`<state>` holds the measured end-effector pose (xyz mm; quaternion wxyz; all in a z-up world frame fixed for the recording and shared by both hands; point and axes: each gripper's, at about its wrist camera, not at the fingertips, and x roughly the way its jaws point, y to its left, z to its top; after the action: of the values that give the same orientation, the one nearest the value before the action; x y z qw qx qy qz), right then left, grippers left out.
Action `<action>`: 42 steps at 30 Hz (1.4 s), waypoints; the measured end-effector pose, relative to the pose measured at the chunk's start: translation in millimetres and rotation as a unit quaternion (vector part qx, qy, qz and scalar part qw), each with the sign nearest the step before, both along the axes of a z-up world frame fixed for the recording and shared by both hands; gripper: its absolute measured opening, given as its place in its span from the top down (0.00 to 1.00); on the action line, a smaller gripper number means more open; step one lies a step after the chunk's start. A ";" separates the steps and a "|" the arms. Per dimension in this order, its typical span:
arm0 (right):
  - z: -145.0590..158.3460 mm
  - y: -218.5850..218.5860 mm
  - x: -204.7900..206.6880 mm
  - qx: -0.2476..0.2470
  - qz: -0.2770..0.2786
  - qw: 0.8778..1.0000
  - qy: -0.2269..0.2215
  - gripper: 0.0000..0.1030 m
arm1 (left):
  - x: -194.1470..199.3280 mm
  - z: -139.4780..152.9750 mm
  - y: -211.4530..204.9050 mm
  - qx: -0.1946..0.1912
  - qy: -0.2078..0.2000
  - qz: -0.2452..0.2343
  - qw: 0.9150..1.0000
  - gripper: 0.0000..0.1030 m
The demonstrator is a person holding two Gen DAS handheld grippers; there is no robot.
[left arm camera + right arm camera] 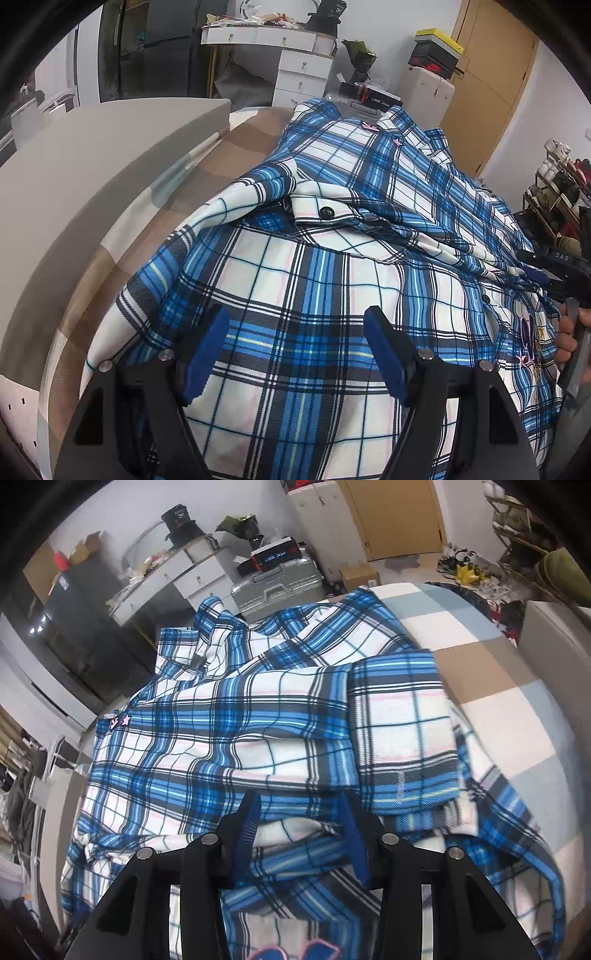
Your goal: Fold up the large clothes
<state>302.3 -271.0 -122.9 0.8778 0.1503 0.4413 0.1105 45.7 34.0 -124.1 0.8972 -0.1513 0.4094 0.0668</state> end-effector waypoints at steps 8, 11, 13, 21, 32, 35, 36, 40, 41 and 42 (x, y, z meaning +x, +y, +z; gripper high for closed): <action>25.9 -37.4 -55.4 -0.028 -0.037 0.999 -0.028 0.40 | -2.8 3.1 5.0 -0.019 0.000 0.006 1.000 0.31; 24.6 -54.9 -78.0 -0.006 -0.051 0.999 -0.007 0.40 | -15.0 17.0 16.5 -0.044 -0.013 0.016 0.999 0.31; 25.3 -57.3 -100.9 -0.015 -0.041 0.999 -0.009 0.35 | -26.3 30.7 22.7 -0.027 -0.024 0.029 0.999 0.31; 24.2 -49.9 -166.6 -0.053 0.002 0.998 -0.029 0.29 | -53.3 43.1 25.3 0.070 -0.006 0.016 0.997 0.31; -0.4 -109.6 -221.5 -0.097 -0.060 0.993 -0.006 0.25 | -63.6 12.0 41.7 0.095 0.052 0.033 0.994 0.31; -10.0 -111.3 -214.9 -0.103 -0.066 0.992 0.005 0.26 | -63.3 9.4 42.4 0.100 0.056 0.043 0.992 0.31; -12.3 -109.5 -213.3 -0.107 -0.065 0.992 0.007 0.26 | -63.5 8.8 42.6 0.102 0.057 0.045 0.992 0.31; -20.0 -99.5 -208.5 -0.131 -0.061 0.989 0.002 0.55 | -66.8 9.2 42.4 0.104 0.052 0.035 0.993 0.67; -21.2 -97.8 -207.9 -0.136 -0.059 0.989 0.001 0.74 | -68.2 9.0 42.5 0.104 0.051 0.031 0.993 0.91; -21.2 -96.9 -208.3 -0.141 -0.060 0.988 -0.002 0.94 | -68.3 8.5 42.3 0.106 0.049 0.028 0.993 0.98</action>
<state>93.9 -367.9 -144.1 0.8963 0.0508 0.4405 -0.0049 -22.6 76.3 -115.6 0.8850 -0.0636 0.4388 0.1417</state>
